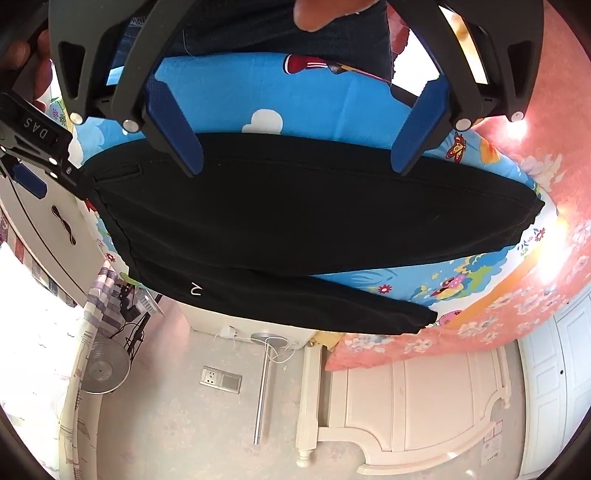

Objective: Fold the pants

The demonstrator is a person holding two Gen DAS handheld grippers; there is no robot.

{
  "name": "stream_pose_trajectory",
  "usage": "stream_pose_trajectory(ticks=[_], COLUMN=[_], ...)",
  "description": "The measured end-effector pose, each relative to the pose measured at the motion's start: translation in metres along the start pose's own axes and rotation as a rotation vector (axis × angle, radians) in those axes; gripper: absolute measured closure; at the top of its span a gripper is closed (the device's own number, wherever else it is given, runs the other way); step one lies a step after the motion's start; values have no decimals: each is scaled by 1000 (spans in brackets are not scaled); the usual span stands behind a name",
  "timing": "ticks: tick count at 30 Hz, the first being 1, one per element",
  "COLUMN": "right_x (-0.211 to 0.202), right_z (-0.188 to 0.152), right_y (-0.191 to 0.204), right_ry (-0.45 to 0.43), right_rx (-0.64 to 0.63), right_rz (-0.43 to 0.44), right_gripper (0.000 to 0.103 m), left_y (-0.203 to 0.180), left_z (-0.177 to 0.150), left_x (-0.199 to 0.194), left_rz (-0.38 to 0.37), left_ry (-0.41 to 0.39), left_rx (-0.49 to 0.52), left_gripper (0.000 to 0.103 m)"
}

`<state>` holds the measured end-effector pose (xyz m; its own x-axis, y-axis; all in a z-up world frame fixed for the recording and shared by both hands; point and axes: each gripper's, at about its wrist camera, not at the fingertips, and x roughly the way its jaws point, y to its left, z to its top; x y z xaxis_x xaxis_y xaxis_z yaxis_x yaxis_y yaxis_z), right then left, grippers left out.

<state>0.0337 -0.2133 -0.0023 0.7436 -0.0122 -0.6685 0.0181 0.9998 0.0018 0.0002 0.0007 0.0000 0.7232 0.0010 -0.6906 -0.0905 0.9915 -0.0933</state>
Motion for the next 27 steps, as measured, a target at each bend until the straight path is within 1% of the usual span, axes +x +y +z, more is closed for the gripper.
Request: stream_pose_trajectory(ticks=[3, 4, 6, 7, 10, 13, 15, 27], right_x=[-1, -1, -1, -2, -3, -2, -3, -2], right_z=[0, 0, 0, 0, 5, 0, 0, -2], right_y=[-1, -1, -2, -2, -1, -2, -3, -4], right_ry=[-5, -5, -5, -5, -3, -7, -8, -7], right_rx=[-3, -2, -1, -1, 1, 0, 1, 4], right_rz=[-4, -4, -5, -7, -7, -6, -6, -4], right_gripper=[6, 6, 6, 6, 6, 6, 6, 6], left_y=[3, -3, -4, -3, -5, -7, -6, -6], left_z=[1, 5, 8, -1, -1, -1, 0, -1], left_x=[0, -1, 1, -1, -1, 0, -7, -7], left_rz=[6, 19, 20, 21, 21, 22, 18, 17], left_ry=[6, 7, 13, -17, -20, -23, -31, -32], left_rx=[-8, 20, 18, 20, 20, 22, 25, 29], left_gripper=[2, 2, 2, 2, 2, 2, 2, 2])
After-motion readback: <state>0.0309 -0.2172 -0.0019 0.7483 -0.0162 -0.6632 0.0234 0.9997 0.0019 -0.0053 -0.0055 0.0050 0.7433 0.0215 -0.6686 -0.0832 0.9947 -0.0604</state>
